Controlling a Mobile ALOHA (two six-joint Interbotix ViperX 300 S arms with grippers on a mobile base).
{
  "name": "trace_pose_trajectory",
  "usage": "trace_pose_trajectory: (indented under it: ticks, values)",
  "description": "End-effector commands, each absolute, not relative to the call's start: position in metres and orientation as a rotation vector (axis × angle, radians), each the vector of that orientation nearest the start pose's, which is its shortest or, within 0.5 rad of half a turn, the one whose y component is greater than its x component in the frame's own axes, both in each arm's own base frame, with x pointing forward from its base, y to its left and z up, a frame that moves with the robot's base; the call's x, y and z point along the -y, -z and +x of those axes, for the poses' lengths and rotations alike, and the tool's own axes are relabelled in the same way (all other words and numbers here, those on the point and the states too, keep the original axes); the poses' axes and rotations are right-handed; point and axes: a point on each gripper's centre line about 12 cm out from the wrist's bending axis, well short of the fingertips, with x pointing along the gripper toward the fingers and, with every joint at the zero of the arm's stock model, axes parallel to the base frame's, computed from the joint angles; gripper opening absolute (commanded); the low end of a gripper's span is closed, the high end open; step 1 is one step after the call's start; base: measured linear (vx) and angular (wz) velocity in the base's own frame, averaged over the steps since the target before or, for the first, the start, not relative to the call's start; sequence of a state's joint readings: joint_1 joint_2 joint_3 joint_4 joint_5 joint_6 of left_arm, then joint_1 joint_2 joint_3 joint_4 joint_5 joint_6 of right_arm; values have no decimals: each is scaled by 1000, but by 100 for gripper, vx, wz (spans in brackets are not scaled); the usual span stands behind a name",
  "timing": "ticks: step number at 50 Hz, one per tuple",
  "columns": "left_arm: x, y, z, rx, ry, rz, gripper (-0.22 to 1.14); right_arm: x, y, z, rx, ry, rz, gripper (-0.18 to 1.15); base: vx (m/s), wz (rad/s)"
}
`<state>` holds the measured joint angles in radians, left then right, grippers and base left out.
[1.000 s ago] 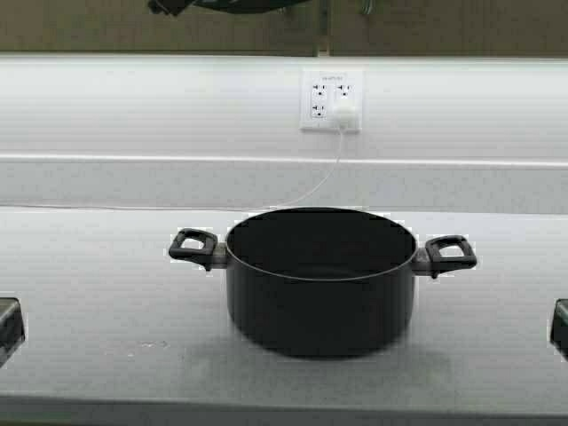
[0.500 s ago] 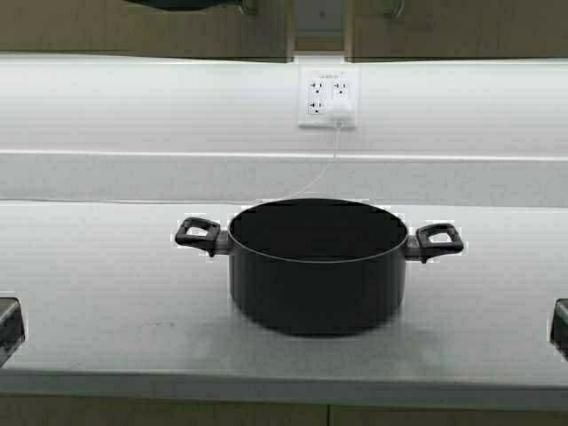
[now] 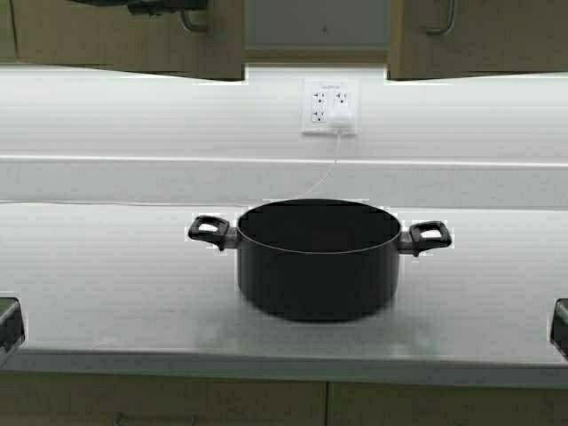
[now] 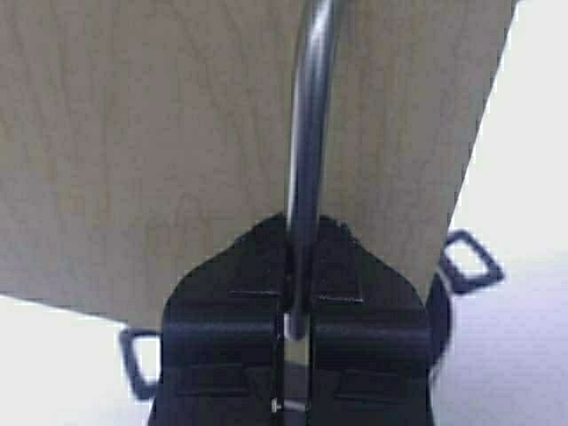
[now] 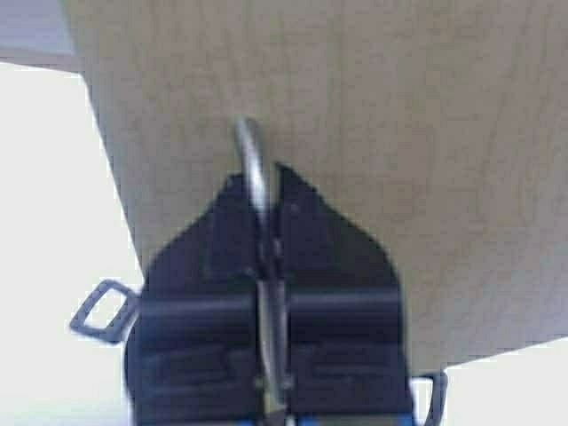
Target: Open the cabinet, put the pot inside, then close it
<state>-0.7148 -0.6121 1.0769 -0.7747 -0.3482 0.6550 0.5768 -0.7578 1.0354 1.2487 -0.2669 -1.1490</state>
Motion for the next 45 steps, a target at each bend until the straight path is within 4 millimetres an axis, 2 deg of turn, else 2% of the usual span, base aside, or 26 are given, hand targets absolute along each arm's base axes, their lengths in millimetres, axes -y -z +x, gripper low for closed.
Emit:
trace_pose_trajectory:
  ticks: [1,14,19,21,24,29,31,33,35,38,45]
  values:
    - [118,-263,220,-181,371,-41,3,-86,-274,223,-236,-263,50,6,-10,-13]
    - [105,-265,224,-189,330,-55,3,-77,-281,230,-242,-273,33,6,-12,-9]
    - [105,-267,225,-183,328,-50,7,-76,-284,232,-245,-272,63,15,-12,-4]
    - [106,-269,225,-180,332,-50,13,-78,-285,232,-249,-287,66,25,-11,-2]
    - [107,-270,225,-189,346,-53,30,-83,-285,230,-263,-334,56,49,-9,0]
    - [112,-268,222,-229,387,-53,72,-90,-284,228,-285,-397,32,95,-7,0]
    - [112,-267,220,-241,397,-52,90,-91,-283,226,-296,-413,40,109,-6,0]
    - [112,-265,218,-249,403,-51,104,-91,-283,224,-297,-412,51,109,-5,0]
    - [111,-261,216,-258,405,-47,109,-90,-283,221,-296,-415,60,106,-5,0]
    - [109,-259,212,-261,409,-47,105,-89,-283,215,-287,-423,60,101,-5,1]
    - [108,-259,199,-274,458,-50,95,-88,-289,192,-256,-489,34,101,-4,2]
